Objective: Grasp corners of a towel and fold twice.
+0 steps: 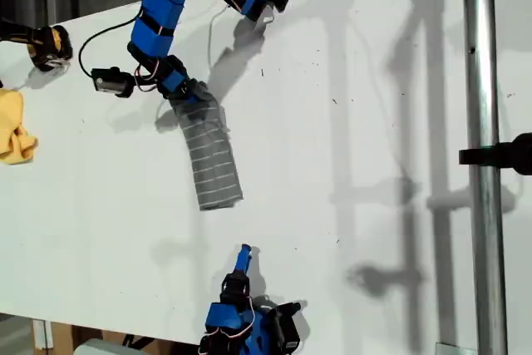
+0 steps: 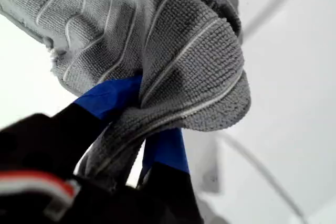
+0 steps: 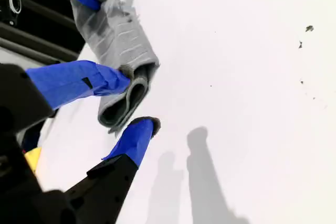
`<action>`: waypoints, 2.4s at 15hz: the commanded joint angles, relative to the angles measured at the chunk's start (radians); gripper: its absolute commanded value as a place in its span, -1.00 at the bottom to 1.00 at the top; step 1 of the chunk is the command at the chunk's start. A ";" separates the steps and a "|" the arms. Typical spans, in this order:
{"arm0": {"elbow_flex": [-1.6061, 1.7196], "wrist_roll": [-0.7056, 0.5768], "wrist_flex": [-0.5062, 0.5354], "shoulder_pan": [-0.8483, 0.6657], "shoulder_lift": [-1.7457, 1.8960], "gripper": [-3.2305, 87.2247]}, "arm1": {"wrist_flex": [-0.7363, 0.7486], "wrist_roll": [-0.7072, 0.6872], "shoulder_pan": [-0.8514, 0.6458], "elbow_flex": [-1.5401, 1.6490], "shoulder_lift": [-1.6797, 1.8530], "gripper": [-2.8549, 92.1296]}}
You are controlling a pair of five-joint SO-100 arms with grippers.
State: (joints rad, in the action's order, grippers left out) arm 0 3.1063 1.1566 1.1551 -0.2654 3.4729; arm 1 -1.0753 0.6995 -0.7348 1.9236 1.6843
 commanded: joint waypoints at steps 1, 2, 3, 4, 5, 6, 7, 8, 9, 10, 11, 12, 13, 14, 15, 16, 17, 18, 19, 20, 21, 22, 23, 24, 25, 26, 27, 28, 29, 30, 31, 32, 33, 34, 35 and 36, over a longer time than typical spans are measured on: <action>0.005 0.005 0.006 -0.012 0.003 -0.60 | -0.064 0.029 -0.032 0.060 0.176 -0.94; 0.003 0.005 0.006 -0.012 0.003 -0.60 | -0.095 0.051 -0.034 0.103 0.215 -0.94; 0.003 0.006 0.006 -0.009 0.003 -0.60 | -0.132 0.080 -0.034 0.143 0.235 -0.94; 0.003 0.006 0.009 -0.009 0.003 -0.60 | -0.166 0.109 -0.032 0.184 0.253 -0.94; 0.003 0.008 0.009 -0.008 0.003 -0.60 | -0.183 0.132 -0.032 0.218 0.268 -0.94; 0.003 0.006 0.009 -0.008 0.003 -0.60 | -0.186 0.138 -0.023 0.218 0.267 -0.94; 0.003 0.003 0.009 -0.011 0.003 -0.60 | -0.172 0.132 0.021 0.161 0.264 -0.94; 0.003 0.002 0.006 -0.012 0.003 -0.60 | -0.173 0.126 0.074 0.048 0.245 -0.94; 0.003 0.000 0.006 -0.012 0.003 -0.60 | -0.204 0.114 0.115 -0.104 0.193 -0.94; 0.003 0.003 0.006 -0.009 0.003 -0.60 | -0.241 0.104 0.146 -0.262 0.121 -0.94; 0.003 0.006 0.006 -0.009 0.003 -0.60 | -0.272 0.094 0.172 -0.405 0.043 -0.94; 0.003 0.006 0.006 -0.008 0.003 -0.60 | -0.285 0.087 0.193 -0.515 -0.031 -0.94; 0.003 0.008 0.008 -0.006 0.003 -0.60 | -0.288 0.083 0.209 -0.594 -0.092 -0.94; 0.003 0.008 0.008 -0.006 0.003 -0.60 | -0.288 0.083 0.224 -0.650 -0.144 -0.94; 0.003 0.008 0.008 -0.006 0.003 -0.60 | -0.272 0.083 0.235 -0.672 -0.181 -0.94; 0.003 0.006 0.008 -0.006 0.003 -0.60 | -0.242 0.089 0.250 -0.672 -0.206 -0.94; 0.003 0.005 0.008 -0.008 0.003 -0.60 | -0.210 0.092 0.264 -0.669 -0.227 -0.94; 0.003 0.003 0.008 -0.009 0.003 -0.60 | -0.179 0.098 0.276 -0.663 -0.250 -0.94; 0.003 0.002 0.008 -0.011 0.003 -0.60 | -0.147 0.104 0.288 -0.663 -0.276 -0.94; 0.003 0.002 0.008 -0.011 0.003 -0.60 | -0.106 0.107 0.304 -0.661 -0.304 -0.94; 0.003 0.002 0.008 -0.011 0.003 -0.60 | -0.060 0.115 0.319 -0.661 -0.336 -0.94; 0.003 0.003 0.008 -0.011 0.003 -0.60 | -0.023 0.123 0.331 -0.673 -0.379 -0.94; 0.003 0.005 0.008 -0.011 0.003 -0.60 | 0.012 0.133 0.334 -0.673 -0.417 -0.94; 0.003 0.006 0.009 -0.009 0.003 -0.60 | 0.038 0.144 0.336 -0.675 -0.449 -0.94; 0.003 0.008 0.009 -0.008 0.003 -0.60 | 0.061 0.152 0.336 -0.672 -0.479 -0.94; 0.003 0.008 0.009 -0.008 0.003 -0.60 | 0.084 0.156 0.336 -0.672 -0.505 -0.94; 0.003 0.006 0.009 -0.009 0.003 -0.60 | 0.098 0.158 0.334 -0.680 -0.531 -0.94; 0.003 0.006 0.009 -0.009 0.003 -0.60 | 0.103 0.160 0.333 -0.699 -0.549 -0.94; 0.003 0.006 0.009 -0.011 0.003 -0.60 | 0.097 0.150 0.333 -0.733 -0.558 -0.91; 0.003 0.006 0.009 -0.011 0.003 -0.60 | 0.075 0.124 0.342 -0.787 -0.563 -0.61; 0.003 0.006 0.009 -0.011 0.003 -0.59 | 0.061 0.103 0.354 -0.838 -0.554 -0.08; 0.003 0.006 0.008 -0.011 0.003 -0.59 | 0.066 0.064 0.370 -0.871 -0.520 0.00; 0.003 0.006 0.008 -0.011 0.003 -0.59 | 0.087 0.061 0.376 -0.870 -0.453 -0.38; 0.003 0.006 0.008 -0.011 0.003 -0.59 | 0.147 0.061 0.376 -0.818 -0.345 -0.77; 0.003 0.006 0.006 -0.011 0.003 -0.59 | 0.233 0.061 0.360 -0.724 -0.225 -0.81; 0.003 0.009 0.006 -0.011 0.003 -0.59 | 0.235 0.064 0.345 -0.683 -0.150 -0.81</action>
State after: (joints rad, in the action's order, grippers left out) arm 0 3.1063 1.1566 1.1612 -0.2684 3.4729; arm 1 -0.8836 0.7777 -0.3758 1.2195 1.3530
